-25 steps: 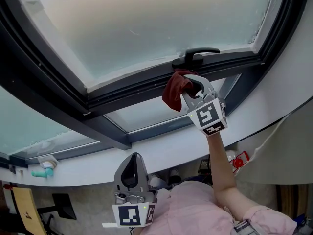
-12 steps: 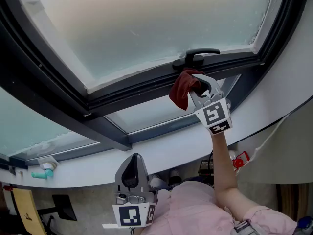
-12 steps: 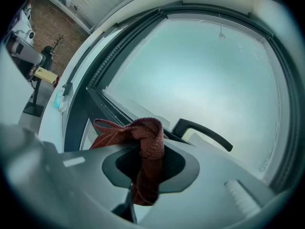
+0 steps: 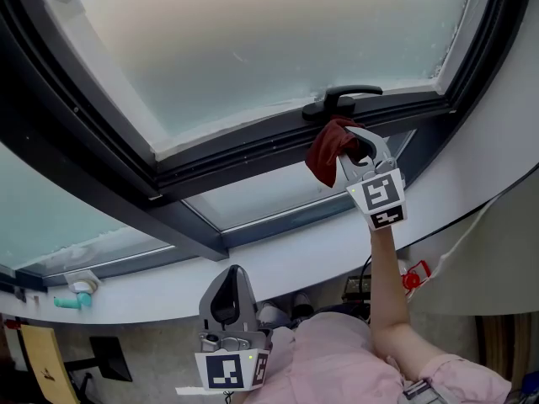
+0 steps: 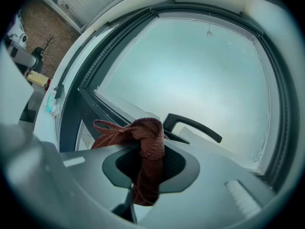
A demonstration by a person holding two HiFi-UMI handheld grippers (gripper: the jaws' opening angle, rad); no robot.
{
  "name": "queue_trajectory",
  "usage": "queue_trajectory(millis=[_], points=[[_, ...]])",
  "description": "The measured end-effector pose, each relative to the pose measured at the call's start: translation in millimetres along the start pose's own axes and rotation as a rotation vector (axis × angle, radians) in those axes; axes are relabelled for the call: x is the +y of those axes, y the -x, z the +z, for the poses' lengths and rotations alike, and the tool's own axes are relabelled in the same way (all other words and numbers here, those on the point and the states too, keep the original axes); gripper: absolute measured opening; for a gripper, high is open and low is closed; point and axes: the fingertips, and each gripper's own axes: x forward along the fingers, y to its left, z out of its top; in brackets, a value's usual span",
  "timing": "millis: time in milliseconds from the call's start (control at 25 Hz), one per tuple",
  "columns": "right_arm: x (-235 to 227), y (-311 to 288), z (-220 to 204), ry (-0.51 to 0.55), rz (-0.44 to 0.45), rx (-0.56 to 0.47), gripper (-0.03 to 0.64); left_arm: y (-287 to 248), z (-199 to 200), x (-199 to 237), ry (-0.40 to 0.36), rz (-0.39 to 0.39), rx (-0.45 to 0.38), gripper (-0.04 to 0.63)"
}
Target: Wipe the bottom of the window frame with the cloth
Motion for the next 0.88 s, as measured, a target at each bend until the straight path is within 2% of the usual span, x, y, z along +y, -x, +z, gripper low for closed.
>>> queue_trajectory(millis=[160,280,440,560,680,760,880], points=[[-1.5,0.8,1.1,-0.050,-0.016,-0.023,0.075,1.9,1.9,6.4,0.005,-0.005,-0.005,-0.003],[-3.3,2.5,2.9,-0.130,-0.034,-0.032,0.074,3.6,2.4,13.1,0.008,-0.011,-0.004,-0.003],[19.9,12.8,24.3,-0.253,-0.009,-0.126,0.065,7.2,3.2,27.7,0.016,-0.012,0.002,-0.003],[75.2,14.6,52.5,-0.281,0.097,-0.187,0.063,8.8,9.2,38.5,0.013,-0.017,0.001,-0.003],[147.2,4.7,78.7,-0.340,0.277,-0.230,0.063,12.9,14.8,49.0,0.009,-0.020,-0.002,-0.003],[192.7,-6.5,90.3,-0.362,0.389,-0.227,0.062,18.1,16.9,58.1,0.010,-0.009,-0.002,-0.003],[248.6,-19.8,100.8,-0.341,0.495,-0.200,0.061,30.0,20.1,75.2,0.008,0.024,-0.007,-0.003]])
